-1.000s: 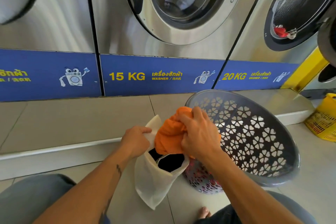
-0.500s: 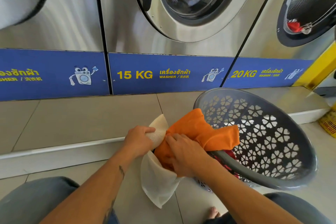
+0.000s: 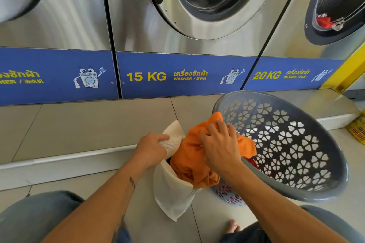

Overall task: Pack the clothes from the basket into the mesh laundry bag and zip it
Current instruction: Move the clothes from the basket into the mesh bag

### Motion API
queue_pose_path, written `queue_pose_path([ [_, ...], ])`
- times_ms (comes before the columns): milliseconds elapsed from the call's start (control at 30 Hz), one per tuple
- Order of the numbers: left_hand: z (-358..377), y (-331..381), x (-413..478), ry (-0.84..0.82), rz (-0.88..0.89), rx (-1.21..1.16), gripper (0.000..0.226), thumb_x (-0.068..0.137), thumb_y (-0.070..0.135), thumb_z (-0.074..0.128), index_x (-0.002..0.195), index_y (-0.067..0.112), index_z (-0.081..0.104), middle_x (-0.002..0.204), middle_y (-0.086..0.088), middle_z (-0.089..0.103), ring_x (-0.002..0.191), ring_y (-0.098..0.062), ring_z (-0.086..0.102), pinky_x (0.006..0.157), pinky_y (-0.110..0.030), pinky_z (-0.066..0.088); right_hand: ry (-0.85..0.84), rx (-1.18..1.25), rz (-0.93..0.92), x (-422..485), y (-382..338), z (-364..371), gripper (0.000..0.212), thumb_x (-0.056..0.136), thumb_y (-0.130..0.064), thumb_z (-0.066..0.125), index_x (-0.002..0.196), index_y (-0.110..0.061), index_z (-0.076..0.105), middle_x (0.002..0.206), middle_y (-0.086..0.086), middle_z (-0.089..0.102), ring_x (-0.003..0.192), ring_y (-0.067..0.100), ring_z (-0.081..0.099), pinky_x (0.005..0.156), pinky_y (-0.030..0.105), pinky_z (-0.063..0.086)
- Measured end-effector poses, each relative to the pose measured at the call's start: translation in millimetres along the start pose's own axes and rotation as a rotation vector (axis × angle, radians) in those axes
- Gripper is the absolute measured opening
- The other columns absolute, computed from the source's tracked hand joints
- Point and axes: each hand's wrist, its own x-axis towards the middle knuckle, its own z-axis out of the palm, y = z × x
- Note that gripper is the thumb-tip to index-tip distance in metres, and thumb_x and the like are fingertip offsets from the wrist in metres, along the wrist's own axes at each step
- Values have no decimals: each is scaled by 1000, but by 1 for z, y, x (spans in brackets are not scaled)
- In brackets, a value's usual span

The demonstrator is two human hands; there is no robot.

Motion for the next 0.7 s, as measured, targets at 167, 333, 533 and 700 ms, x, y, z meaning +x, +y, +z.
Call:
queue_pose_path([
  [167, -7, -3, 0, 5, -24, -20, 55, 85, -2, 58, 129, 31, 63, 144, -7, 48, 119, -30, 54, 96, -40, 53, 313, 189, -86, 0, -15, -2, 21, 67, -19, 78, 85, -22, 67, 84, 4, 61, 74, 28, 56, 65, 40, 46],
  [333, -16, -6, -5, -7, -37, -62, 51, 82, 10, 68, 130, 27, 63, 142, -6, 52, 122, -28, 54, 93, -31, 48, 198, 317, -151, -1, -54, 13, 23, 78, -38, 75, 97, -26, 67, 97, 3, 62, 80, 24, 61, 63, 31, 48],
  [533, -24, -18, -9, 0, -42, 10, 52, 77, 3, 60, 125, 24, 67, 137, -4, 59, 119, -23, 58, 96, -27, 48, -496, 777, -253, 0, -77, 57, 56, 85, -29, 49, 141, -31, 52, 146, -1, 46, 133, 24, 42, 115, 44, 36],
  [700, -24, -23, -8, -63, 7, 19, 52, 82, -3, 58, 124, 26, 67, 136, -3, 58, 112, -20, 57, 85, -21, 44, -608, 599, -258, 4, -83, 78, 66, 96, -35, 47, 155, -46, 21, 167, -9, 15, 152, 27, 15, 116, 63, 24],
])
